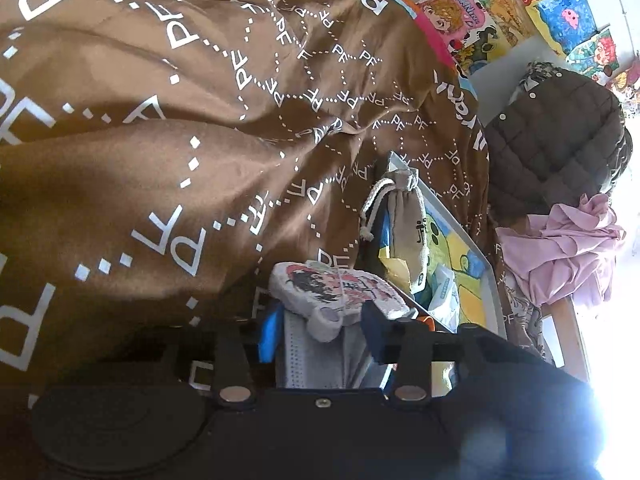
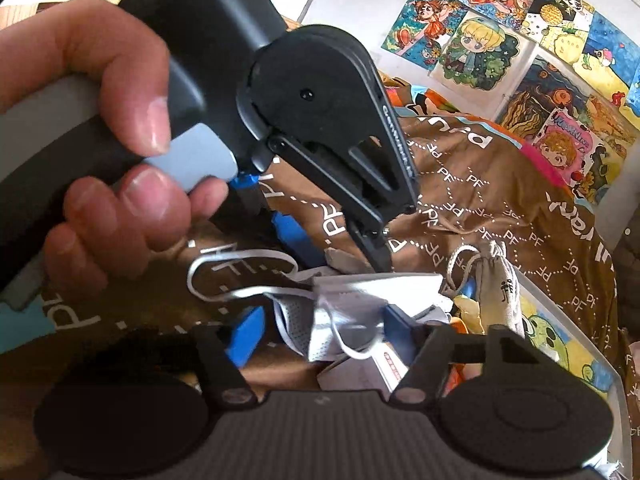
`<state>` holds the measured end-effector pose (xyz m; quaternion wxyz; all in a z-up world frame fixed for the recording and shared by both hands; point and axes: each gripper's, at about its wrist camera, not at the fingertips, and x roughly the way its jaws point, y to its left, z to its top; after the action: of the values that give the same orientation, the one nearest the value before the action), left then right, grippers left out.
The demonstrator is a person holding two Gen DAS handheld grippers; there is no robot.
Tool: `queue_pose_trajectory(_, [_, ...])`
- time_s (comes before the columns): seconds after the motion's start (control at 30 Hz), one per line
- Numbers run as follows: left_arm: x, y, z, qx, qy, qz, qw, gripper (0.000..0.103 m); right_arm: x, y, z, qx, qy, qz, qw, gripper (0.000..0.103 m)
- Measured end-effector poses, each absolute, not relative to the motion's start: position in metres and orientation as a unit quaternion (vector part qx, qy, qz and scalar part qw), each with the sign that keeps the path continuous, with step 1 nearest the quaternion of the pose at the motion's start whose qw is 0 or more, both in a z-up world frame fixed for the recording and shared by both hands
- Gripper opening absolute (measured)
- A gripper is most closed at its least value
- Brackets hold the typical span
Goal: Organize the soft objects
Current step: 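Grasp the white printed cushion with the left tool while the right tool grasps the grey face mask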
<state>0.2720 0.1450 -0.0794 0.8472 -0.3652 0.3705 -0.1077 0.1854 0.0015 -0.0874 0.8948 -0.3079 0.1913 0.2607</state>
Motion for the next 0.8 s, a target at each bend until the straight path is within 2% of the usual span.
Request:
queue_pose_trajectory(0.03, [0.272,0.145,-0.079,-0.365,0.368,-0.112,0.848,0.034,0.186,0.002,-0.088,-0.310,0.191,0.257,0.895,0.060])
queue_pose_trajectory(0.07, [0.271,0.145,-0.079,-0.365,0.365,-0.115,0.849,0.033,0.185,0.002,-0.088,-0.311,0.190,0.254,0.896,0.058])
queue_pose_trajectory(0.13, [0.271,0.144,-0.079,-0.366,0.359,-0.121,0.850,0.031,0.185,0.001,-0.088,-0.312,0.189,0.253,0.896,0.048])
queue_pose_trajectory(0.17, [0.271,0.144,-0.080,-0.368,0.358,-0.124,0.849,0.018,0.185,0.001,-0.088,-0.314,0.187,0.252,0.896,0.045])
queue_pose_trajectory(0.23, [0.271,0.145,-0.080,-0.371,0.356,-0.129,0.848,0.019,0.183,0.002,-0.088,-0.320,0.184,0.251,0.895,0.032])
queue_pose_trajectory(0.43, [0.269,0.145,-0.078,-0.369,0.344,-0.131,0.853,0.018,0.180,0.002,-0.088,-0.326,0.179,0.245,0.895,0.014])
queue_pose_trajectory(0.63, [0.260,0.140,-0.062,-0.337,0.309,-0.132,0.880,0.018,0.170,-0.003,-0.082,-0.346,0.151,0.231,0.897,0.006])
queue_pose_trajectory(0.8, [0.250,0.137,-0.046,-0.308,0.264,-0.135,0.904,0.018,0.160,-0.009,-0.074,-0.365,0.124,0.220,0.896,0.005])
